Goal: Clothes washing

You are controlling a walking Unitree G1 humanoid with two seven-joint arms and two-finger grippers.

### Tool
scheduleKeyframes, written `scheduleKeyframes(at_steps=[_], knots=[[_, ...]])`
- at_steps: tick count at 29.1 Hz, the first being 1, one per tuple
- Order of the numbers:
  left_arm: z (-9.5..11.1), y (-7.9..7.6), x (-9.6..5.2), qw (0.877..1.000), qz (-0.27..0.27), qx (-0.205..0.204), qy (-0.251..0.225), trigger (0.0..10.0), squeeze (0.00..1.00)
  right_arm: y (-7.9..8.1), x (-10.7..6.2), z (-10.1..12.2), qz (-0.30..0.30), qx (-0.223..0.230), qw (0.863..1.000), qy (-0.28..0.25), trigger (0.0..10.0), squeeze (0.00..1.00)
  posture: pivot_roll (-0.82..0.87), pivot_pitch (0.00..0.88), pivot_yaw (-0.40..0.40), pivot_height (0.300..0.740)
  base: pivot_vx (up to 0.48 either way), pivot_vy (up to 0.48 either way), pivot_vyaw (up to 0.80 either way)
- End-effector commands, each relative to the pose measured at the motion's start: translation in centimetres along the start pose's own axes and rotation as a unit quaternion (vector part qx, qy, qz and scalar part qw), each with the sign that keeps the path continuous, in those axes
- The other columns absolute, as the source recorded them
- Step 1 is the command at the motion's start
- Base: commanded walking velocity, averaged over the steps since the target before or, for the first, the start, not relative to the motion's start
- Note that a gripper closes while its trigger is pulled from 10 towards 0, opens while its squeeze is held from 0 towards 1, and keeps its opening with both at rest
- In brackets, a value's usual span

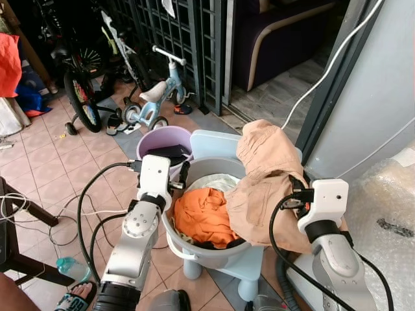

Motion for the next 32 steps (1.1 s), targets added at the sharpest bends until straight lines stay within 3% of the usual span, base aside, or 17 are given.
scheduleKeyframes(at_steps=[1, 13, 20, 32], knots=[[-0.3, 0.5, -0.1, 1.0, 0.006, 0.006, 0.005, 10.0, 0.0, 0.1, 0.1, 0.9, 0.001, 0.003, 1.0, -0.015, 10.0, 0.0, -0.17, 0.028, 0.086, 0.74, -0.251, 0.0, 0.0], [-0.3, 0.3, 0.0, 1.0, 0.001, 0.006, 0.006, 10.0, 0.0, -0.1, 0.5, 0.9, -0.003, 0.004, 1.0, -0.011, 10.0, 0.0, -0.17, 0.038, 0.089, 0.74, -0.207, 0.0, -0.07], [0.5, 0.2, 0.4, 1.0, -0.004, 0.003, -0.009, 10.0, 0.0, 0.2, 1.8, 1.7, 0.005, 0.006, 1.0, -0.025, 10.0, 0.0, -0.17, 0.077, 0.091, 0.74, 0.0, 0.0, -0.63], [0.6, -0.6, -0.4, 0.998, -0.048, -0.025, -0.019, 10.0, 0.0, 0.3, 1.8, 1.3, 0.007, 0.009, 1.0, -0.015, 10.0, 0.0, -0.16, 0.077, 0.084, 0.74, 0.0, 0.0, -0.8]])
Point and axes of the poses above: a point about 5 cm out from each wrist's last joint towards the gripper, its own x axis pointing out of the wrist towards the gripper, its own z axis along the axis of the wrist's last joint, y = z × x, the point moved 1 cm from there along x, pointing out of the wrist towards the gripper, and after that the axes turned 6 degrees about x, right-handed, at the moved point
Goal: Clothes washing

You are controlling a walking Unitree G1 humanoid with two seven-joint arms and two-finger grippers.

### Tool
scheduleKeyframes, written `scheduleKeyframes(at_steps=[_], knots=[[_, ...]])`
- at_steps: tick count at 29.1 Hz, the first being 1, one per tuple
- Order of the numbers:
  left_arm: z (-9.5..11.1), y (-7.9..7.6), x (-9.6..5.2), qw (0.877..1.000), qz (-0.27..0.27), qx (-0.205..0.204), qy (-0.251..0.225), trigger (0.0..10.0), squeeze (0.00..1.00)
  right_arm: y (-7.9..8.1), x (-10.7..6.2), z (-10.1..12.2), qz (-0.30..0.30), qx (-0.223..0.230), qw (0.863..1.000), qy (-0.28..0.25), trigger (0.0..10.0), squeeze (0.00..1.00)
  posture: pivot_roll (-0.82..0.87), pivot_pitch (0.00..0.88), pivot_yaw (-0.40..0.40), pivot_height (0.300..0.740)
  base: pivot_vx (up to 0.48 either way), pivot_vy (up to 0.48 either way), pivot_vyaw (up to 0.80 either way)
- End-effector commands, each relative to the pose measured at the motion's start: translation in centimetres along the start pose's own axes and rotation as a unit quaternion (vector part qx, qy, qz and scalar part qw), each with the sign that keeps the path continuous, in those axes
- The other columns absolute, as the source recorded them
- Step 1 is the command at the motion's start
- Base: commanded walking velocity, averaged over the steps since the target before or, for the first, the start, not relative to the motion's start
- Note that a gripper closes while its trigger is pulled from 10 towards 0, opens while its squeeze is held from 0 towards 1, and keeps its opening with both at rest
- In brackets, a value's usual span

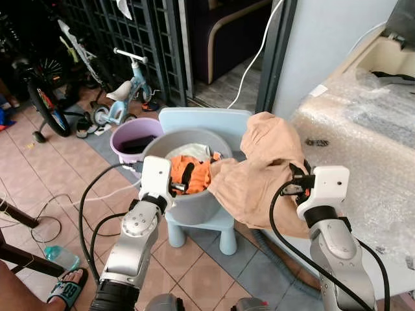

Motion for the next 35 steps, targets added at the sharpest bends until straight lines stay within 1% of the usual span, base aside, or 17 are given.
scheduleKeyframes(at_steps=[1, 8, 14, 20, 24, 28, 29, 30, 35], knots=[[0.2, 0.3, -0.4, 1.0, -0.004, -0.001, -0.004, 10.0, 0.0, 0.5, 0.0, 0.1, 0.003, 0.008, 1.0, -0.003, 10.0, 0.0, -0.16, 0.076, 0.084, 0.74, 0.0, 0.0, -0.8], [0.2, 0.0, -0.6, 1.0, -0.027, -0.013, -0.004, 10.0, 0.0, 0.3, -0.4, -0.2, -0.005, 0.012, 1.0, 0.004, 10.0, 0.0, -0.16, 0.078, 0.085, 0.74, 0.0, 0.0, -0.8], [0.1, -0.4, -0.8, 0.999, -0.036, -0.014, -0.002, 10.0, 0.0, 0.0, -0.6, -0.4, -0.013, 0.011, 1.0, 0.01, 10.0, 0.0, -0.16, 0.083, 0.084, 0.74, 0.0, 0.0, -0.8], [0.0, -0.4, -1.0, 0.999, -0.037, -0.013, 0.002, 10.0, 0.0, -0.2, -0.8, -0.6, -0.016, 0.01, 1.0, 0.013, 10.0, 0.0, -0.16, 0.089, 0.08, 0.74, 0.0, 0.0, -0.8], [-0.1, -0.3, -1.1, 0.999, -0.037, -0.012, 0.004, 10.0, 0.0, -0.3, -0.8, -0.7, -0.024, 0.024, 0.999, 0.019, 10.0, 0.0, -0.16, 0.091, 0.08, 0.74, 0.0, -0.068, -0.8], [-0.2, -0.4, -1.2, 0.999, -0.04, -0.014, 0.005, 10.0, 0.0, -0.4, -0.7, -0.8, -0.024, 0.021, 0.999, 0.019, 10.0, 0.0, -0.16, 0.092, 0.08, 0.74, 0.0, -0.068, -0.8], [-0.1, -0.4, -1.3, 0.999, -0.038, -0.02, 0.004, 10.0, 0.0, -0.4, -0.7, -0.8, -0.025, 0.021, 0.999, 0.02, 10.0, 0.0, -0.16, 0.094, 0.08, 0.74, 0.0, 0.0, -0.8], [0.0, -0.5, -1.3, 0.999, -0.034, -0.038, 0.0, 10.0, 0.0, -0.5, -0.8, -0.8, -0.025, 0.021, 0.999, 0.021, 10.0, 0.0, -0.16, 0.096, 0.08, 0.74, 0.0, 0.0, -0.8], [-0.1, -0.5, -1.3, 0.999, -0.03, -0.037, 0.006, 10.0, 0.0, -0.5, -0.9, -1.1, -0.031, 0.029, 0.999, 0.031, 10.0, 0.0, -0.16, 0.101, 0.075, 0.74, 0.0, 0.0, -0.8]])
Point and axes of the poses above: a point about 5 cm out from each wrist's last joint towards the gripper, its own x axis pointing out of the wrist towards the gripper, its own z axis along the axis of the wrist's last joint, y = z × x, the point moved 1 cm from there along x, pointing out of the wrist towards the gripper, and after that the axes turned 6 degrees about x, right-handed, at the moved point
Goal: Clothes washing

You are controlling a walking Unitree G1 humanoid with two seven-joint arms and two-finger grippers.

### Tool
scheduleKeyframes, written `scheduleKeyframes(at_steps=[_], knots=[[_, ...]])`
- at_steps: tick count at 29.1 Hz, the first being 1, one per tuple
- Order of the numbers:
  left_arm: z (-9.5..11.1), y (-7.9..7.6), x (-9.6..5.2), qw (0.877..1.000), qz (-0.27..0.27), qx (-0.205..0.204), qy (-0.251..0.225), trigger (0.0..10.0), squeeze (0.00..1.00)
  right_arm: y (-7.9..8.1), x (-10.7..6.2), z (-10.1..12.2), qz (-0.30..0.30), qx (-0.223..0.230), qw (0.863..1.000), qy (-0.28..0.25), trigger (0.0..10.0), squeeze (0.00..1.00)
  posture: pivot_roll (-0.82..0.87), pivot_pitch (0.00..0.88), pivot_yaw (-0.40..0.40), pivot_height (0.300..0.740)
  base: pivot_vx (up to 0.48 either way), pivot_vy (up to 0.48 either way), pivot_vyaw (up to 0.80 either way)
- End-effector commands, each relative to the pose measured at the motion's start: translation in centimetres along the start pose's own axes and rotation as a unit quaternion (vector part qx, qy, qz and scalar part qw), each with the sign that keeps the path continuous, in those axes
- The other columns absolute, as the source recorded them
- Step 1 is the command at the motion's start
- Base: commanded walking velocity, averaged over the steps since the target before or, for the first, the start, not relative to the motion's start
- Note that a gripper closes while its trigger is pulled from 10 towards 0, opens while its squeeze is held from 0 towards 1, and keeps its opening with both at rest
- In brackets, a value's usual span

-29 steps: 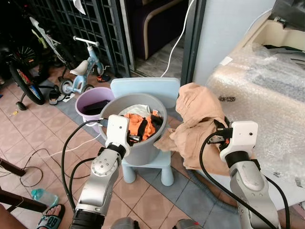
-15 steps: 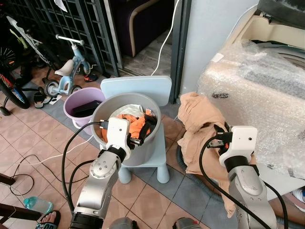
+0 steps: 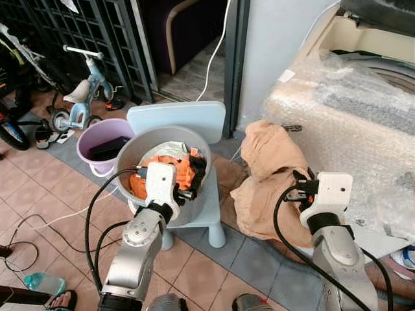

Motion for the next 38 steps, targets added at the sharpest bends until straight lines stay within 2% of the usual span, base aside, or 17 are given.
scheduleKeyframes(at_steps=[1, 7, 9, 19, 25, 35, 38], knots=[[-0.06, 0.5, -0.24, 1.0, 0.011, 0.0, 0.008, 10.0, 0.0, 0.1, -0.09, 0.01, -0.003, 0.009, 1.0, 0.004, 10.0, 0.0, -0.16, 0.103, 0.075, 0.74, 0.0, 0.0, -0.8], [0.0, 0.4, -0.59, 1.0, -0.014, 0.001, -0.001, 10.0, 0.0, 0.13, -0.05, -0.03, -0.002, 0.008, 1.0, 0.005, 10.0, 0.0, -0.16, 0.106, 0.075, 0.74, 0.0, -0.094, -0.8], [0.06, 0.03, -0.66, 1.0, -0.019, -0.004, 0.0, 10.0, 0.0, 0.12, -0.05, -0.04, -0.003, 0.008, 1.0, 0.005, 10.0, 0.0, -0.16, 0.106, 0.076, 0.74, 0.0, -0.48, -0.8], [0.14, 0.11, -0.71, 1.0, -0.021, -0.011, 0.0, 10.0, 0.0, 0.05, -0.06, -0.1, -0.006, 0.009, 1.0, 0.008, 10.0, 0.0, -0.15, 0.111, 0.079, 0.74, 0.0, -0.439, -0.8], [-0.12, 0.13, -0.78, 1.0, -0.018, -0.021, 0.013, 10.0, 0.0, 0.26, -0.08, -0.26, -0.002, 0.009, 1.0, 0.009, 10.0, 0.0, -0.15, 0.111, 0.077, 0.74, 0.0, 0.0, -0.8], [-0.13, 0.14, -0.87, 0.999, -0.02, -0.021, 0.015, 10.0, 0.0, 0.18, -0.01, -0.35, 0.0, 0.008, 1.0, 0.012, 10.0, 0.0, -0.14, 0.11, 0.074, 0.74, 0.0, 0.0, 0.0], [-0.19, 0.2, -0.91, 0.999, -0.02, -0.022, 0.018, 10.0, 0.0, 0.19, 0.01, -0.39, 0.0, 0.008, 1.0, 0.013, 10.0, 0.0, -0.14, 0.11, 0.074, 0.74, 0.0, 0.352, 0.0]])
Point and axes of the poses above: a point about 5 cm out from each wrist's last joint towards the gripper, its own x axis pointing out of the wrist towards the gripper, its own z axis along the axis of the wrist's last joint, y = z × x, the point moved 1 cm from there along x, pointing out of the wrist towards the gripper, and after that the axes turned 6 degrees about x, right-handed, at the moved point
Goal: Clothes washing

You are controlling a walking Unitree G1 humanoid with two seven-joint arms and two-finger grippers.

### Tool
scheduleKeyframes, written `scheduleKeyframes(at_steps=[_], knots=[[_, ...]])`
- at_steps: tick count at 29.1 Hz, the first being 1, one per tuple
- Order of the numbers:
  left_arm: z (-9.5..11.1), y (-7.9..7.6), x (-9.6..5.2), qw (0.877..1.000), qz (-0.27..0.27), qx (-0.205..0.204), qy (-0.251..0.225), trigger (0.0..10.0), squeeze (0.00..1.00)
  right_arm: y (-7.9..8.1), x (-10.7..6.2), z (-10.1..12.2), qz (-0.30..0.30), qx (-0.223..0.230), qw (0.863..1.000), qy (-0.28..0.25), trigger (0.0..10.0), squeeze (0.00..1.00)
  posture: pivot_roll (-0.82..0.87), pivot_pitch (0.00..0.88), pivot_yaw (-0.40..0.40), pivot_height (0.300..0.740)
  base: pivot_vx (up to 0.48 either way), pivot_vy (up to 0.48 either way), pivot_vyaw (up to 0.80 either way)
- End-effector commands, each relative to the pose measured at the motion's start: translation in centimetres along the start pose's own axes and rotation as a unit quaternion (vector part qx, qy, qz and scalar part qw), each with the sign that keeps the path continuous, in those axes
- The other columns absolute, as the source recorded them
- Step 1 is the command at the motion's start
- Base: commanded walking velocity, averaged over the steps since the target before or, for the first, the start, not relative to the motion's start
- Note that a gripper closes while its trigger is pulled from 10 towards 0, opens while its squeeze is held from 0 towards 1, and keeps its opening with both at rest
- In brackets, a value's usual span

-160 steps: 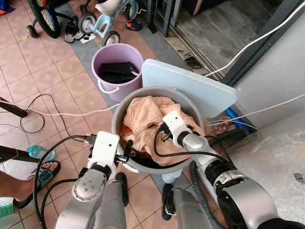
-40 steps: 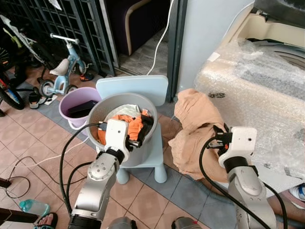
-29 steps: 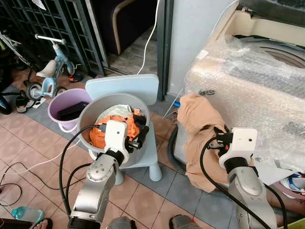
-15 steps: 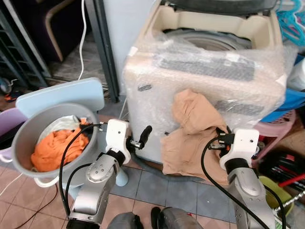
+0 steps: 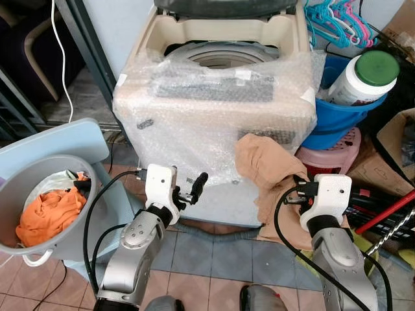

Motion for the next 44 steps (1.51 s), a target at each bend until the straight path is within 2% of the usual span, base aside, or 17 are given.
scheduleKeyframes(at_steps=[1, 4, 24, 44], knots=[[-0.17, 0.54, -0.33, 1.0, 0.006, 0.003, 0.009, 10.0, 0.0, 0.29, 0.0, 0.27, 0.003, 0.003, 1.0, -0.006, 10.0, 0.0, -0.14, 0.109, 0.075, 0.74, 0.0, 0.48, -0.43], [-0.12, 0.58, -0.31, 1.0, 0.004, 0.001, 0.006, 10.0, 0.0, 0.28, 0.02, 0.24, 0.003, 0.004, 1.0, -0.006, 10.0, 0.0, -0.14, 0.108, 0.077, 0.74, 0.0, 0.48, -0.49], [-0.02, 0.8, 0.04, 1.0, 0.009, -0.001, 0.004, 10.0, 0.0, 0.48, 0.48, 0.43, 0.003, 0.008, 1.0, -0.011, 10.0, 0.0, -0.15, 0.086, 0.075, 0.74, 0.0, 0.0, -0.71], [-0.18, 1.52, -0.24, 0.999, 0.036, -0.01, 0.009, 10.0, 0.0, 0.47, 0.46, 0.36, 0.005, 0.006, 1.0, -0.008, 10.0, 0.0, -0.13, 0.107, 0.071, 0.74, 0.0, 0.0, 0.0]])
Point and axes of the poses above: a point about 5 cm out from each wrist's last joint towards the gripper, its own x axis pointing out of the wrist towards the gripper, its own z axis along the axis of the wrist's last joint, y = z × x, the point moved 1 cm from there along x, pointing out of the wrist towards the gripper, and after that the axes turned 6 degrees about x, right-handed, at the moved point
